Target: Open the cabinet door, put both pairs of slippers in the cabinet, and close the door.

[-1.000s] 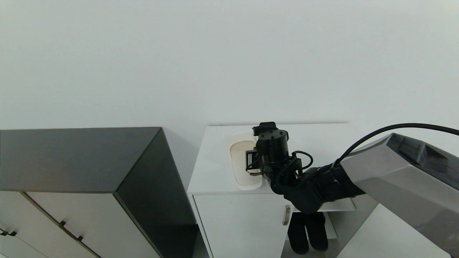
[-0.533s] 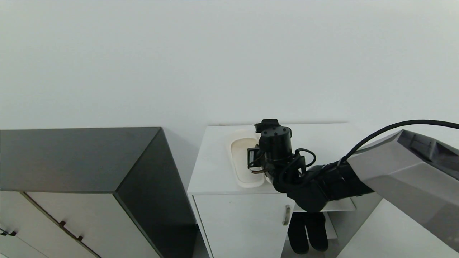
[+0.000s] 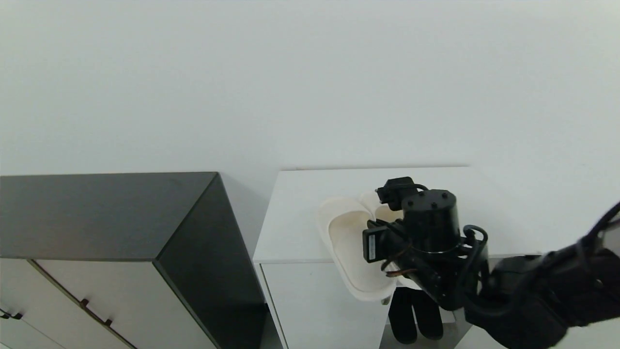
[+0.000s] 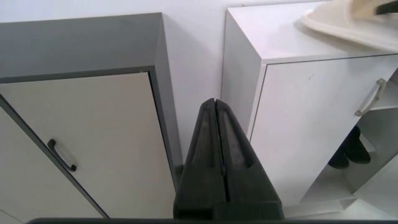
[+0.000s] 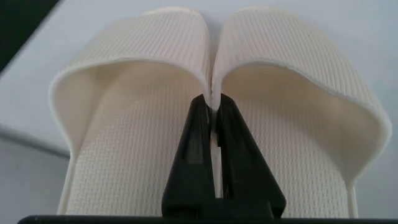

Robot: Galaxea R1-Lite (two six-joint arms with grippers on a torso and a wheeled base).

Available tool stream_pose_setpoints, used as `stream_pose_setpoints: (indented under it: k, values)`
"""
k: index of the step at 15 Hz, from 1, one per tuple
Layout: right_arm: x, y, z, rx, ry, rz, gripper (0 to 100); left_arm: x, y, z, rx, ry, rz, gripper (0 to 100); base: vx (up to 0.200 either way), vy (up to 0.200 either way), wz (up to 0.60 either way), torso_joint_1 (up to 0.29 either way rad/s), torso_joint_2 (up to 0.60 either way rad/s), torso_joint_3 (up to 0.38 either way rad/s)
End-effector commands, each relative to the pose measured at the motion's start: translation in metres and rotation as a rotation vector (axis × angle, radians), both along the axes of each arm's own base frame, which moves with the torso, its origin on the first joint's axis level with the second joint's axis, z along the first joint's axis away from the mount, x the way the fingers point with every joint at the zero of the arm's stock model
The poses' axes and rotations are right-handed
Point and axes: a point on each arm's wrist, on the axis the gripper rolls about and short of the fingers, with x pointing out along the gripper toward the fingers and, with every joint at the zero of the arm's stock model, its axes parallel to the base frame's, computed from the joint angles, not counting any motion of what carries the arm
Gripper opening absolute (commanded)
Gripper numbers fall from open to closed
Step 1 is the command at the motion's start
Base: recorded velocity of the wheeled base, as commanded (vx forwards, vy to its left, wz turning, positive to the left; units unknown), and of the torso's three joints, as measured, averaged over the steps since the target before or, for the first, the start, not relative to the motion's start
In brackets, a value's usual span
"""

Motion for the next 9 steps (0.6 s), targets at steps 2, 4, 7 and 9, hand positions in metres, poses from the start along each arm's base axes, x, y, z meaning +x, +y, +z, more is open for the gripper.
stream_pose_setpoints:
  k: [2,4,7,9]
  values:
    - [-0.035,-0.018,0.027,0.037,-0.027,0.103,0,0.0,0.0,0.0,0.0,0.0,0.0,0,0.0,0.0,0.0,0.0,0.0,0.0]
    - [-0.036,-0.018,0.024,0.03,-0.019,0.104,0,0.0,0.0,0.0,0.0,0.0,-0.001,0,0.0,0.0,0.0,0.0,0.0,0.0]
    - [-0.036,-0.017,0.022,0.026,-0.015,0.104,0,0.0,0.0,0.0,-0.002,0.0,-0.001,0,0.0,0.0,0.0,0.0,0.0,0.0]
    - [-0.034,-0.016,0.017,0.013,-0.004,0.103,0,0.0,0.0,0.0,-0.003,0.0,-0.001,0,0.0,0.0,0.0,0.0,0.0,0.0]
